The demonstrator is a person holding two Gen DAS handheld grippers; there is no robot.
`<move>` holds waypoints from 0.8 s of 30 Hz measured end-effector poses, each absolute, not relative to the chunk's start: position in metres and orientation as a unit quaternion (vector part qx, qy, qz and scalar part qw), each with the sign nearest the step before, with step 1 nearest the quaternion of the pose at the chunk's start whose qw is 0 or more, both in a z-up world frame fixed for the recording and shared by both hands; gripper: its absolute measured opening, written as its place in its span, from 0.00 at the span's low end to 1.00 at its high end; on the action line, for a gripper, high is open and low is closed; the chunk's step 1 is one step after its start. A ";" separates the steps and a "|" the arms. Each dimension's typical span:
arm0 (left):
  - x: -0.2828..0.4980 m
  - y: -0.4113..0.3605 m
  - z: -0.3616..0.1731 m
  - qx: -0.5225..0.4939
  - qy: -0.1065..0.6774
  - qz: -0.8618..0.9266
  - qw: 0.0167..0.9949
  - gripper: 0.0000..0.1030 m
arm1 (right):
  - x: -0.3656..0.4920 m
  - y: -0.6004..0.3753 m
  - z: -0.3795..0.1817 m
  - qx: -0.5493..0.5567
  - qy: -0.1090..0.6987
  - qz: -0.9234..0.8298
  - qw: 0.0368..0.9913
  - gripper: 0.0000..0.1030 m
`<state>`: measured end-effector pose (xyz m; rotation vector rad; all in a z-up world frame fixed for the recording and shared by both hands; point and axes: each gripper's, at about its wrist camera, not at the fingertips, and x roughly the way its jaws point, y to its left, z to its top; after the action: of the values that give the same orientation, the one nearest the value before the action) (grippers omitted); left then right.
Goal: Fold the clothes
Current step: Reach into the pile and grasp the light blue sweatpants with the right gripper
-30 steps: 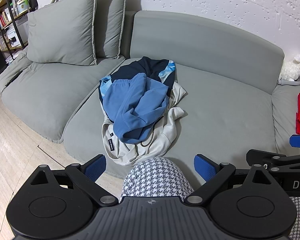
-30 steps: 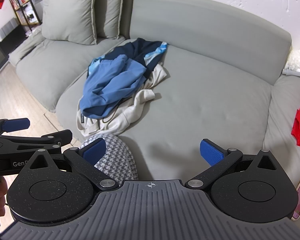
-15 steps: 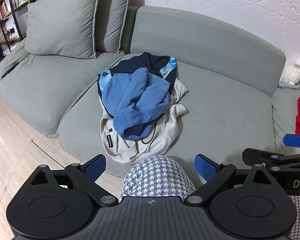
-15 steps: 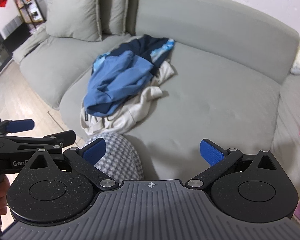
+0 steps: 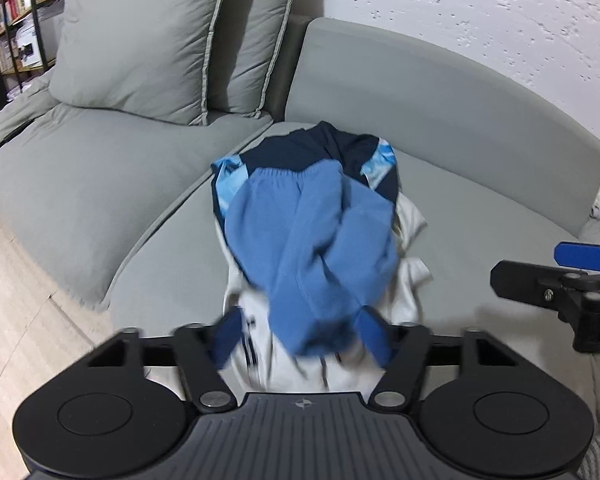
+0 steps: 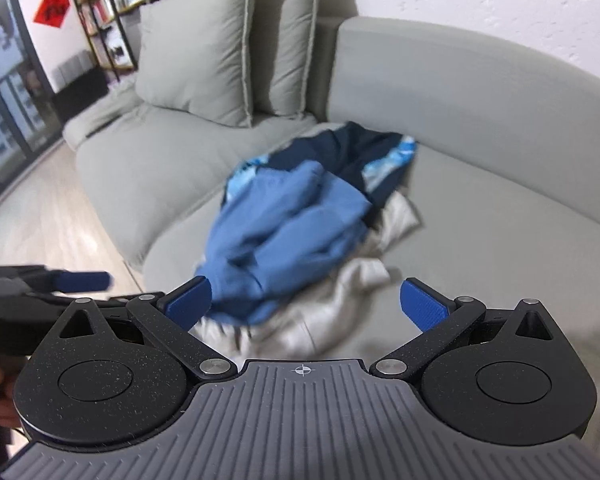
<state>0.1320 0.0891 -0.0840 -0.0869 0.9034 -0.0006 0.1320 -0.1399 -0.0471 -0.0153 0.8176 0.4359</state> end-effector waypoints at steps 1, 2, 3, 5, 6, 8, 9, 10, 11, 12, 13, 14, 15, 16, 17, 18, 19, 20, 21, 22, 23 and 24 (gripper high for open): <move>0.148 0.096 -0.088 -0.046 0.436 -0.001 0.899 0.38 | 0.145 -0.133 -0.050 -0.015 0.395 0.218 0.892 0.99; 0.164 0.103 -0.094 -0.050 0.437 0.000 0.898 0.37 | 0.161 -0.124 -0.055 -0.031 0.392 0.223 0.892 0.95; 0.179 0.108 -0.100 -0.051 0.438 0.004 0.897 0.37 | 0.183 -0.112 -0.063 -0.052 0.388 0.225 0.892 0.93; 0.205 0.117 -0.110 -0.048 0.443 0.011 0.895 0.37 | 0.207 -0.102 -0.071 -0.062 0.385 0.230 0.892 0.79; 0.220 0.122 -0.117 -0.045 0.445 0.014 0.894 0.37 | 0.227 -0.094 -0.081 -0.061 0.388 0.230 0.890 0.74; 0.242 0.128 -0.128 -0.038 0.454 0.020 0.890 0.37 | 0.251 -0.087 -0.092 -0.057 0.396 0.230 0.887 0.62; 0.253 0.130 -0.133 -0.035 0.459 0.023 0.887 0.38 | 0.274 -0.081 -0.106 -0.048 0.406 0.235 0.882 0.62; 0.260 0.131 -0.137 -0.034 0.463 0.025 0.886 0.38 | 0.289 -0.077 -0.115 -0.040 0.414 0.238 0.878 0.62; 0.265 0.131 -0.140 -0.034 0.465 0.026 0.884 0.38 | 0.296 -0.076 -0.120 -0.037 0.417 0.238 0.876 0.62; 0.271 0.132 -0.143 -0.034 0.469 0.026 0.882 0.38 | 0.319 -0.071 -0.135 -0.028 0.429 0.233 0.872 0.62; 0.274 0.131 -0.147 -0.034 0.474 0.026 0.880 0.38 | 0.331 -0.067 -0.143 -0.022 0.436 0.229 0.870 0.62; 0.277 0.130 -0.150 -0.034 0.477 0.026 0.878 0.39 | 0.339 -0.065 -0.149 -0.017 0.441 0.226 0.868 0.62; 0.280 0.130 -0.153 -0.034 0.481 0.027 0.876 0.39 | 0.354 -0.061 -0.161 -0.005 0.453 0.219 0.864 0.64; 0.282 0.129 -0.157 -0.033 0.485 0.028 0.874 0.39 | 0.364 -0.057 -0.168 0.006 0.464 0.219 0.858 0.66; 0.283 0.128 -0.160 -0.033 0.488 0.029 0.871 0.39 | 0.371 -0.054 -0.175 0.017 0.474 0.220 0.852 0.67; 0.284 0.127 -0.163 -0.034 0.492 0.031 0.869 0.39 | 0.376 -0.051 -0.181 0.027 0.483 0.222 0.847 0.67; 0.284 0.127 -0.166 -0.034 0.495 0.032 0.867 0.39 | 0.381 -0.047 -0.187 0.035 0.495 0.224 0.839 0.67; 0.283 0.126 -0.169 -0.034 0.500 0.035 0.865 0.39 | 0.381 -0.045 -0.192 0.040 0.504 0.227 0.832 0.60; 0.281 0.125 -0.170 -0.034 0.504 0.037 0.862 0.39 | 0.382 -0.043 -0.197 0.046 0.512 0.231 0.826 0.46; 0.279 0.124 -0.170 -0.035 0.505 0.037 0.862 0.39 | 0.379 -0.041 -0.198 0.044 0.514 0.234 0.824 0.18; 0.277 0.123 -0.169 -0.036 0.504 0.036 0.862 0.39 | 0.376 -0.042 -0.196 0.041 0.512 0.234 0.826 0.07; 0.274 0.121 -0.165 -0.037 0.501 0.033 0.864 0.40 | 0.362 -0.042 -0.187 0.032 0.497 0.240 0.833 0.06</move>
<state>0.2735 0.1215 -0.1652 -0.0774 1.0502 0.0687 0.3620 -0.0425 -0.1866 0.0684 1.0535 0.5092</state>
